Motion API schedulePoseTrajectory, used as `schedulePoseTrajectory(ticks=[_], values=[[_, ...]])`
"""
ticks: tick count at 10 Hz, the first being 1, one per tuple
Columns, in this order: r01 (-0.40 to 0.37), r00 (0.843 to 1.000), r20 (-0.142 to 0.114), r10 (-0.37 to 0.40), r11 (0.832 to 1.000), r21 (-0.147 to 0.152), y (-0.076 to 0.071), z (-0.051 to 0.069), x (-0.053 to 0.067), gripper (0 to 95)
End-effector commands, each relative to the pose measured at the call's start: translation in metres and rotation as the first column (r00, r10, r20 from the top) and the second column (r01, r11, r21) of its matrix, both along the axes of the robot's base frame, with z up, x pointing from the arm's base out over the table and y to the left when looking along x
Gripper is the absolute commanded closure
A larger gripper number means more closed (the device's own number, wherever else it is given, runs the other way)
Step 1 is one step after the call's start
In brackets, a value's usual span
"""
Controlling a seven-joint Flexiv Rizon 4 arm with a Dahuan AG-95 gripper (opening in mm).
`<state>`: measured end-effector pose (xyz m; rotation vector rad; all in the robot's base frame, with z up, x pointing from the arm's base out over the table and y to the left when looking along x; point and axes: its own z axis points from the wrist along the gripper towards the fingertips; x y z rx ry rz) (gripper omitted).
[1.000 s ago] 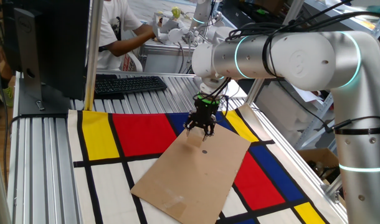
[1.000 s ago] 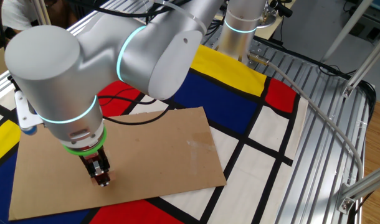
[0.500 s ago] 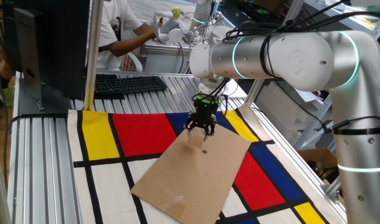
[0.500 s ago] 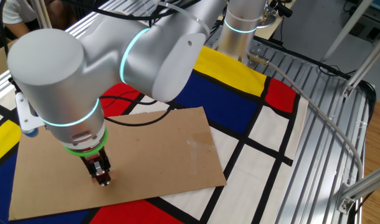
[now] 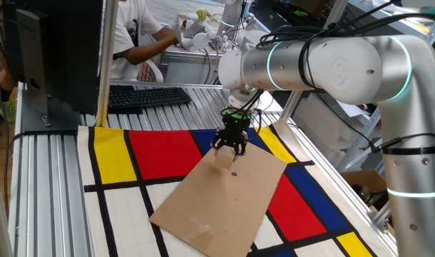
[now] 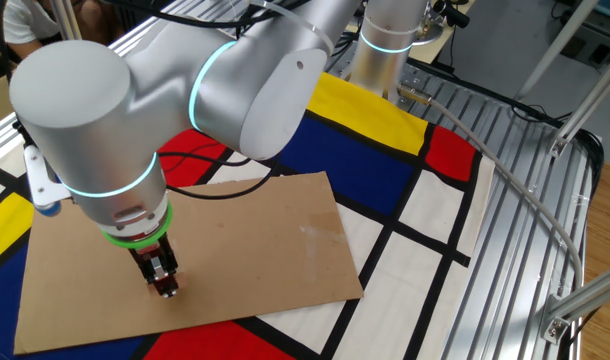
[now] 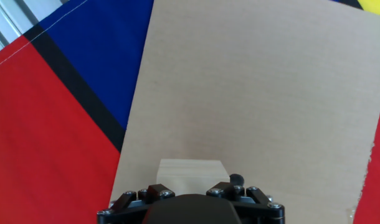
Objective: Grab the block and place it at the designated location
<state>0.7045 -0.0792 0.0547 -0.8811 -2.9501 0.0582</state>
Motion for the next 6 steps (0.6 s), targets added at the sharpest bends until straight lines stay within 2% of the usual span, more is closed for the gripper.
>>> schedulePoseTrajectory(ticks=[1,3,6], values=[[0.005,1.000,0.002,-0.005,1.000,0.011,0.0005,-0.0009,0.0010,95.0],[0.007,1.000,0.004,-0.007,1.000,0.002,0.0005,-0.0009,0.0009,95.0],[0.004,1.000,0.005,-0.005,1.000,0.026,0.0008,-0.0010,0.0005,95.0]])
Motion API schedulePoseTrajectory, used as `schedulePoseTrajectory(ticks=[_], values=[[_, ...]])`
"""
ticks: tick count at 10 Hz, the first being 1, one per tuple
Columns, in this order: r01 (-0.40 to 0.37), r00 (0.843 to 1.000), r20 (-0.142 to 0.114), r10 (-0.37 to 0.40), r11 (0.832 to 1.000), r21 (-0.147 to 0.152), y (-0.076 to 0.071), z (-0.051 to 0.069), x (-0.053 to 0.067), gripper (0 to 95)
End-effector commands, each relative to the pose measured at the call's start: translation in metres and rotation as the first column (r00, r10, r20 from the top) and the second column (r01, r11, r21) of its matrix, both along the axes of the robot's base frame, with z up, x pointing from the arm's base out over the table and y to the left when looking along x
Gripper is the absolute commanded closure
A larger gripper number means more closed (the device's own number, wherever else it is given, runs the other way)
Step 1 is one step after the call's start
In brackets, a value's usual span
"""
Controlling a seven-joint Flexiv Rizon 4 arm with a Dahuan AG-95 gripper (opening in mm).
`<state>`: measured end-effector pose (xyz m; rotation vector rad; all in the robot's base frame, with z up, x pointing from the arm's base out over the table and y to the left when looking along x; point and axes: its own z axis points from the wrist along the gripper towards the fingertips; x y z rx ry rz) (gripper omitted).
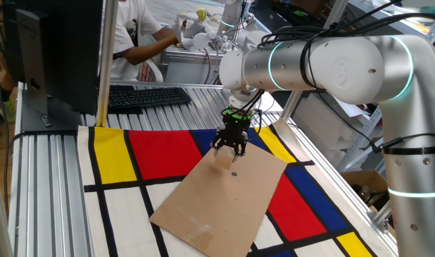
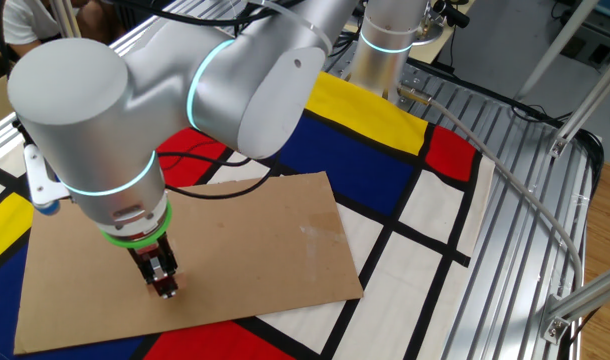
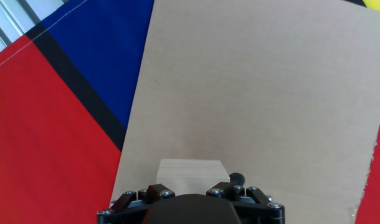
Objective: Grab the block and place it at the designated location
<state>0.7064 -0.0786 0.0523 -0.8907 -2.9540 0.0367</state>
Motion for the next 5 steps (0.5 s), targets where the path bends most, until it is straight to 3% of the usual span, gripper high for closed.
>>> schedulePoseTrajectory(ticks=[1,2,3,5], values=[[-0.001,1.000,-0.005,0.001,1.000,0.014,0.0010,0.0011,-0.0022,95.0],[-0.008,1.000,-0.007,0.008,1.000,0.008,0.0015,0.0009,-0.0026,95.0],[-0.007,1.000,-0.005,0.007,1.000,0.025,0.0016,0.0009,-0.0028,95.0],[-0.015,1.000,-0.003,0.015,1.000,0.013,0.0016,0.0009,-0.0028,95.0]])
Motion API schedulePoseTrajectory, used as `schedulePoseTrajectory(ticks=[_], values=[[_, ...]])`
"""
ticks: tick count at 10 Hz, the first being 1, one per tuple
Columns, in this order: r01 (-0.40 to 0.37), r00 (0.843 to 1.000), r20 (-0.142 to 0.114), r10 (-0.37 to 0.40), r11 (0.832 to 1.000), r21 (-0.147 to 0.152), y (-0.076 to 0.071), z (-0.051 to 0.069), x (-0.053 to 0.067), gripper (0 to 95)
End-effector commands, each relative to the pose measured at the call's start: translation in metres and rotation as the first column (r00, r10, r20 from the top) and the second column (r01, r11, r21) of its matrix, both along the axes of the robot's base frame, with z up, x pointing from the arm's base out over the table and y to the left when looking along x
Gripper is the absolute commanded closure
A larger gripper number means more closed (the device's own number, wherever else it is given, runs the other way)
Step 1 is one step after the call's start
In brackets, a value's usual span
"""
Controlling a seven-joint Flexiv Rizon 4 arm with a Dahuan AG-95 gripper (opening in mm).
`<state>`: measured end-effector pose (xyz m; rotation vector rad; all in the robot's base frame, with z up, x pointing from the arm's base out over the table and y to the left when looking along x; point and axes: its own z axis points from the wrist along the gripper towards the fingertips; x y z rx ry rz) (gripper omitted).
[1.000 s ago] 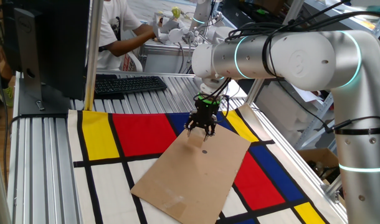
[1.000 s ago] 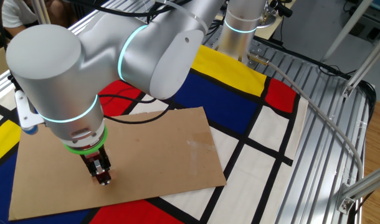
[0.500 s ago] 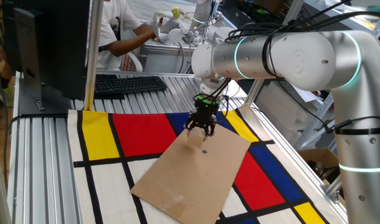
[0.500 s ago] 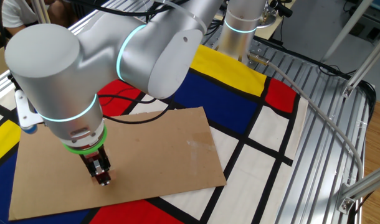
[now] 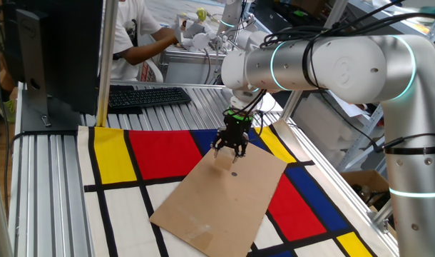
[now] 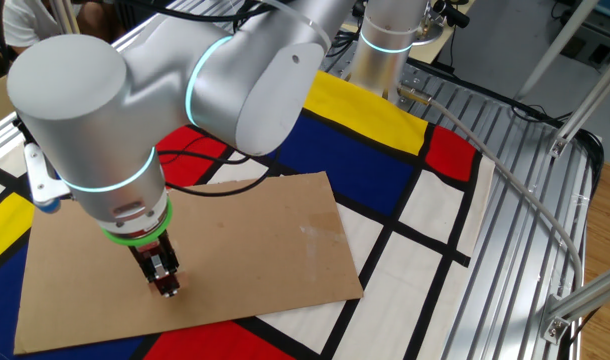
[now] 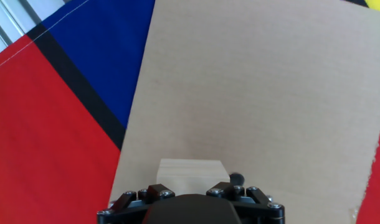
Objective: Grab the block and place it at the designated location
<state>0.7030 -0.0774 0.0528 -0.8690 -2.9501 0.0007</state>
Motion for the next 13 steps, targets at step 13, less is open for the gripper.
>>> schedulePoseTrajectory(ticks=[13], values=[[0.076,0.997,-0.009,-0.076,0.997,-0.032,0.0039,-0.0026,0.0062,95.0]])
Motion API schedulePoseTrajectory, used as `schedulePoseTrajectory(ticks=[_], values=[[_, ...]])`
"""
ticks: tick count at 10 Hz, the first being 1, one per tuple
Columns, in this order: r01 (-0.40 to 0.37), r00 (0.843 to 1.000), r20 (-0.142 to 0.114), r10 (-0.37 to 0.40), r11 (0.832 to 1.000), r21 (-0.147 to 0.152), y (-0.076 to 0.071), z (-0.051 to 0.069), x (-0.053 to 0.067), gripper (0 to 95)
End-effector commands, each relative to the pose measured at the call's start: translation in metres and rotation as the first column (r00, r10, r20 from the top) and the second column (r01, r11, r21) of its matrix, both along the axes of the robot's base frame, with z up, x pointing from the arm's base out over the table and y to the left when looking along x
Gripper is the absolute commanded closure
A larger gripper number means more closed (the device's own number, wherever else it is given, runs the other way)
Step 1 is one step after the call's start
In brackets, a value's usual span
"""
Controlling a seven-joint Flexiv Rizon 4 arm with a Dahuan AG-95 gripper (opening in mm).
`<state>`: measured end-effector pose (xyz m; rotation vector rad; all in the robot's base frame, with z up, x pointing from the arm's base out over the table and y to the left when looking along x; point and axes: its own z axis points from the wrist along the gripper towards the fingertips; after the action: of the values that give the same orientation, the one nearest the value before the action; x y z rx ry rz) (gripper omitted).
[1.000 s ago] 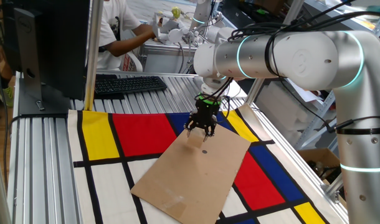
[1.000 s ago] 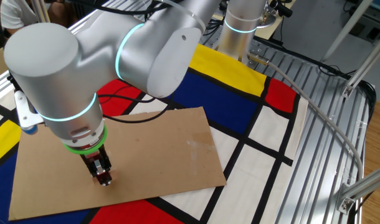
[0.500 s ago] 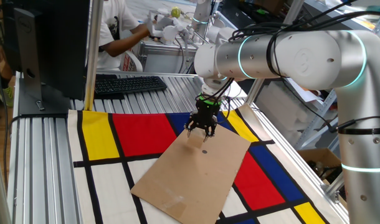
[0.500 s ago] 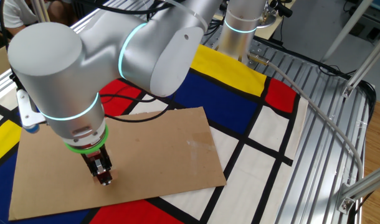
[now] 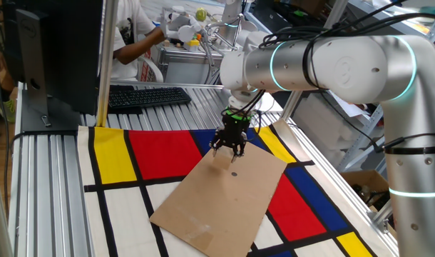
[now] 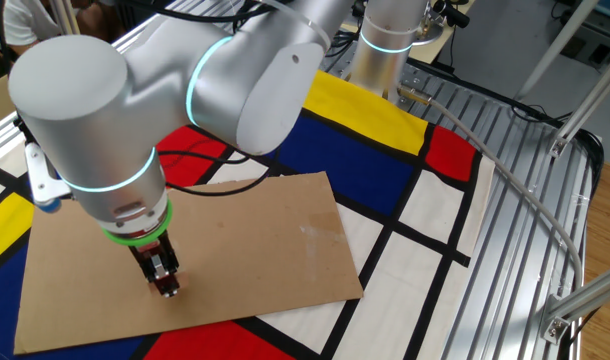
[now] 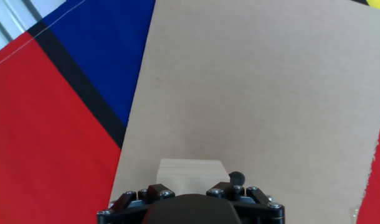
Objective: Grab the block and place it at the designated location
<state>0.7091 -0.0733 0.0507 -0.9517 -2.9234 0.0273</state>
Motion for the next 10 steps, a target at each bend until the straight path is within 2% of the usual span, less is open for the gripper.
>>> schedulePoseTrajectory(ticks=[1,2,4,7,10], values=[[0.040,0.999,-0.011,-0.040,0.999,-0.024,0.000,0.000,0.000,95.0],[0.045,0.999,-0.018,-0.046,0.998,-0.036,-0.001,0.000,0.000,95.0],[0.045,0.999,-0.020,-0.046,0.999,-0.022,-0.007,0.001,-0.001,95.0],[0.036,0.999,-0.017,-0.037,0.999,-0.027,-0.015,0.003,-0.004,95.0],[0.035,0.999,-0.018,-0.036,0.999,-0.030,-0.023,0.003,-0.013,95.0]])
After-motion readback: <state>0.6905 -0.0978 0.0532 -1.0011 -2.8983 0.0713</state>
